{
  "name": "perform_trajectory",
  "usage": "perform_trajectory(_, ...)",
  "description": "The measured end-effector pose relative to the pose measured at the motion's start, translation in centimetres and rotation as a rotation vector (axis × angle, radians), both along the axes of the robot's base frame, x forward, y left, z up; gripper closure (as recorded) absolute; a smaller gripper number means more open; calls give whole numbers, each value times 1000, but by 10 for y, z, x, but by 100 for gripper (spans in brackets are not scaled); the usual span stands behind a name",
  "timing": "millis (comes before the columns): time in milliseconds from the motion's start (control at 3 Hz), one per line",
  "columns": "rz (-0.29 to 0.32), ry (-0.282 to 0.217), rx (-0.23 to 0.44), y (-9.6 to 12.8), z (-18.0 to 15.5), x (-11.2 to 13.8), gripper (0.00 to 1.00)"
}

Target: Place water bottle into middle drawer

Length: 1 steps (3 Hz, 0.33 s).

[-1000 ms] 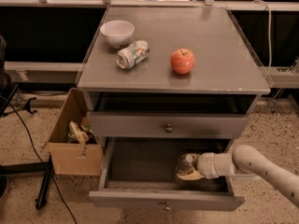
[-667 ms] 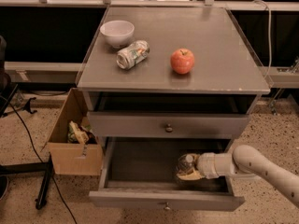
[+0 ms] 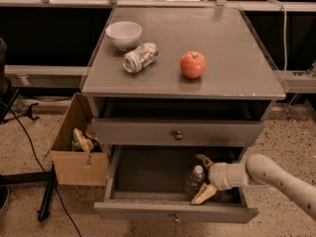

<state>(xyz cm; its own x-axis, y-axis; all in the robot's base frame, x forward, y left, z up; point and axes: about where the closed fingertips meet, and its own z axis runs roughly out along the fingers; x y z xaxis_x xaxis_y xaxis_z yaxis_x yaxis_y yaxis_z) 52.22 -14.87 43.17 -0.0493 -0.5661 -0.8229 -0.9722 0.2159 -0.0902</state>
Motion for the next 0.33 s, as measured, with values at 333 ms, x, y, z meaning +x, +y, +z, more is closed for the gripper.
perform_trajectory(333, 0, 0, 0, 0, 0, 0, 0)
